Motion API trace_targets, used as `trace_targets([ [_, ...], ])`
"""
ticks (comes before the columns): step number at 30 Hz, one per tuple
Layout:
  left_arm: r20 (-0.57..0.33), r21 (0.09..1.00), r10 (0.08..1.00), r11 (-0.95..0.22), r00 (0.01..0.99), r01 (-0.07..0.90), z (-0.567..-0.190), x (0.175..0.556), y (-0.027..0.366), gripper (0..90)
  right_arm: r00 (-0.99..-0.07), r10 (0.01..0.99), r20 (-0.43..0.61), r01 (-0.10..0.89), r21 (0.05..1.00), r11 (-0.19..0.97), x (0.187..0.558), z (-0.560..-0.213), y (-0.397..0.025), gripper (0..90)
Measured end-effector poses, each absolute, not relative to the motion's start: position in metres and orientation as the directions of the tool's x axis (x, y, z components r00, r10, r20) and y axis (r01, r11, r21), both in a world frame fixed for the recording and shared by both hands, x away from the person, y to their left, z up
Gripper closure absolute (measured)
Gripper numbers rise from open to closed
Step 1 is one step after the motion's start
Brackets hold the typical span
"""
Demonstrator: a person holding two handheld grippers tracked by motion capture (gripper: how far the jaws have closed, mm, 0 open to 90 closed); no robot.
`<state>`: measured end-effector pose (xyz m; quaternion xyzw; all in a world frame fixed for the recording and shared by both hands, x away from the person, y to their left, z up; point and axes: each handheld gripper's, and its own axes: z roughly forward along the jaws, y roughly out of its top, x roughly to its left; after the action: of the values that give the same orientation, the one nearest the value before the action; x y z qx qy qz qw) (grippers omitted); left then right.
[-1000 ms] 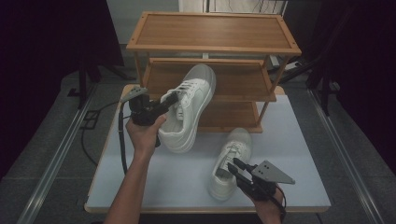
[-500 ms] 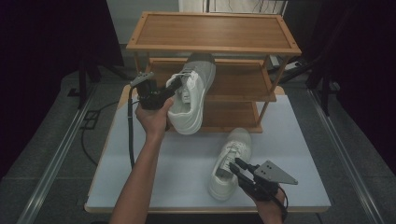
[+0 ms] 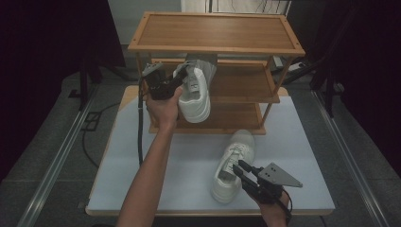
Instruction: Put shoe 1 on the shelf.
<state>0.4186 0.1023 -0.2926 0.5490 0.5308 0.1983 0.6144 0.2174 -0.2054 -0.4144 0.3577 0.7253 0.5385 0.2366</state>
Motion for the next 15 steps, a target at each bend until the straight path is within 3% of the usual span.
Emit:
trace_targets([
  [15,-0.44,0.881,0.845,0.341,0.303,0.329,-0.295,0.438,0.098,83.5,-0.63,0.776,0.044,0.266,0.95,0.162,0.217,-0.415,-0.206,69.8],
])
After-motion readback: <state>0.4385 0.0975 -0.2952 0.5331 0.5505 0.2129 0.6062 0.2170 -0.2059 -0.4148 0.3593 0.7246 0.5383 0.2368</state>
